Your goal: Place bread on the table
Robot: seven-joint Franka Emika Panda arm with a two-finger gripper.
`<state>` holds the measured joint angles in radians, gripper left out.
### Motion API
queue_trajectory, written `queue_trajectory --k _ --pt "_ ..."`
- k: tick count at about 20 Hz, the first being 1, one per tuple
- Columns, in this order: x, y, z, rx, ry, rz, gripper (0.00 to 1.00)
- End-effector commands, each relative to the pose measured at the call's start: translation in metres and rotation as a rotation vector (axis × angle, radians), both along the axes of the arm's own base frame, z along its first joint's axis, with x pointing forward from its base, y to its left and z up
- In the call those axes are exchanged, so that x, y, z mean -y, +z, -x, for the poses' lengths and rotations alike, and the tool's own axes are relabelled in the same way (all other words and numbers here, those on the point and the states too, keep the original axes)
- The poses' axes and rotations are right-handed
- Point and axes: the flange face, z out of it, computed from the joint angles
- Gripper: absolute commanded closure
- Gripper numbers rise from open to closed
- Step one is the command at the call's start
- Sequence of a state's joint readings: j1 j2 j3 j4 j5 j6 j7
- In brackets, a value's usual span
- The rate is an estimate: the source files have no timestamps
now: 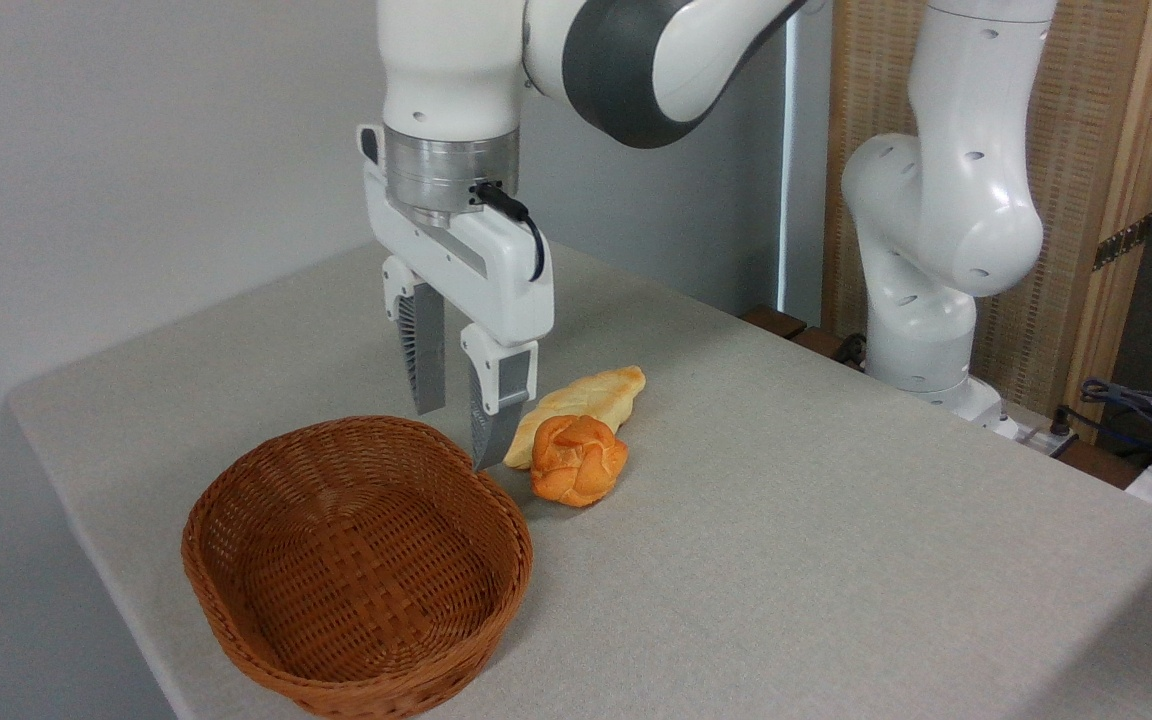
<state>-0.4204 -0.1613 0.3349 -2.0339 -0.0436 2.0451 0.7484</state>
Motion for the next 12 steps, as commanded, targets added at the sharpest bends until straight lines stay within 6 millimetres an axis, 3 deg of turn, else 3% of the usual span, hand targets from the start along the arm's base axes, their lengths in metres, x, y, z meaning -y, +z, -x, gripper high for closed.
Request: queue_trajectory --k 1,12 --pt "-0.0126 0.0093 -0.0107 0.014 0.074 -0.002 0.0" --pt "-0.006 0.0035 -0.0147 0.004 0.095 -0.004 0.0"
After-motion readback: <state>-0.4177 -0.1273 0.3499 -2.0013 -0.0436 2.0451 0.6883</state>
